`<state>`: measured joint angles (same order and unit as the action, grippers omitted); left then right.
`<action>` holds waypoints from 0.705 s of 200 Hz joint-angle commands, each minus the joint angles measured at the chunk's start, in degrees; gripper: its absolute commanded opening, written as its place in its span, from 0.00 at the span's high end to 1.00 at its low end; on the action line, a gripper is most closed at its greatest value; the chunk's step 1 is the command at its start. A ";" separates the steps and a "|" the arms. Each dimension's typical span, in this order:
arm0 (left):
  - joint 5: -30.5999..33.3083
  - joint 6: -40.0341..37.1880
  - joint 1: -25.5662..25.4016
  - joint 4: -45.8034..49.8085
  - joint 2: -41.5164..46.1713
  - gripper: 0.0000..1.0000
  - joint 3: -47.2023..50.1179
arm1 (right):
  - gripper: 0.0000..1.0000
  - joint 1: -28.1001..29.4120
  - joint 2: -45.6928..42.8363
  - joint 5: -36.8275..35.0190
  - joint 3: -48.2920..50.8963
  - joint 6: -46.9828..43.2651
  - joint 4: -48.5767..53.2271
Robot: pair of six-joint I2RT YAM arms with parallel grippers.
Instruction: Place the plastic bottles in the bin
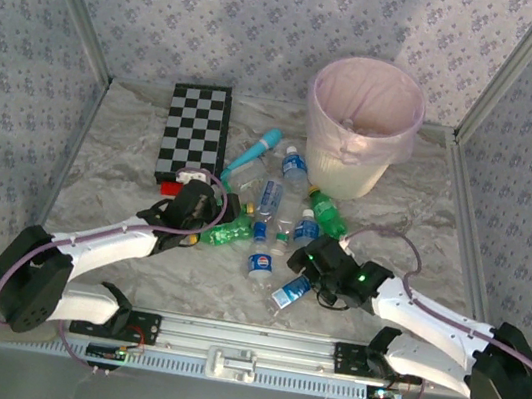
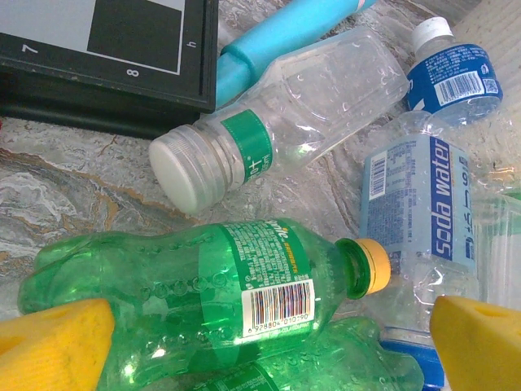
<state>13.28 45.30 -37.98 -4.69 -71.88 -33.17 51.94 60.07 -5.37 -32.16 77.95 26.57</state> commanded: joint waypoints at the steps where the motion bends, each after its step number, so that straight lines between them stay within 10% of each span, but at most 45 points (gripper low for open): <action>1: 0.37 0.41 0.29 0.60 1.45 0.00 0.82 | 0.12 0.86 0.82 -0.85 -1.11 -0.65 3.54; 141: 1.85 0.56 0.41 2.22 4.10 0.00 2.03 | 0.27 -2.01 13.89 10.15 -0.15 -2.70 -5.51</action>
<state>13.41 45.54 -37.98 -3.79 -69.76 -32.05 50.37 72.53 2.22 -33.06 75.57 24.88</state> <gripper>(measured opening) 0.999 0.758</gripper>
